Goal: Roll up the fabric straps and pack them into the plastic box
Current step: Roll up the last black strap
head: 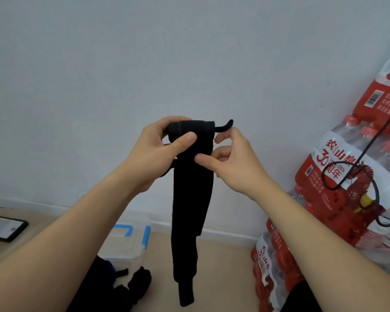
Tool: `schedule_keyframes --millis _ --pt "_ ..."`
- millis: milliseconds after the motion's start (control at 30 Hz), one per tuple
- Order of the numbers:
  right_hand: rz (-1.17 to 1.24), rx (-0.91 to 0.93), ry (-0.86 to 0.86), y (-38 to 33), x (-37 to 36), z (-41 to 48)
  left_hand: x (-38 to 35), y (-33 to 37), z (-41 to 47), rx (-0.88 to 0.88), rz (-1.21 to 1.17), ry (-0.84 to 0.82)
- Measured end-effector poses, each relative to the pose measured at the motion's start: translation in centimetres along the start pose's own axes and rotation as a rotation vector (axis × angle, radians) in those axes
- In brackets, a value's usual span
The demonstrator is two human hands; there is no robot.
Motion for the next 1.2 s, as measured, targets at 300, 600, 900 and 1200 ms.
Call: schedule_keyframes --millis 300,600,900,1200 --pt "0.044 -0.053 -0.044 0.6 -0.3 0.3 -0.8 0.1 0.0 -0.044 -0.011 -0.124" --pt "0.384 -0.14 -0.264 0.5 -1.9 -0.2 -0.2 0.7 0.0 -0.122 0.167 -0.12" --pt "0.146 0.012 -0.163 0.1 -0.8 0.0 -0.6 0.3 -0.3 -0.087 0.198 -0.085" --pt "0.103 0.102 -0.064 -1.4 0.4 0.0 -2.1 -2.2 -0.9 0.213 0.108 -0.096"
Point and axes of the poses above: each hand's wrist, its own z-axis towards the middle knuckle, its own x-axis out of the back of the hand, y = z × x, the point moved 10 cm from there along z, towards the middle knuckle, and after that the axes turned 3 degrees about y, right-handed, at the moved point
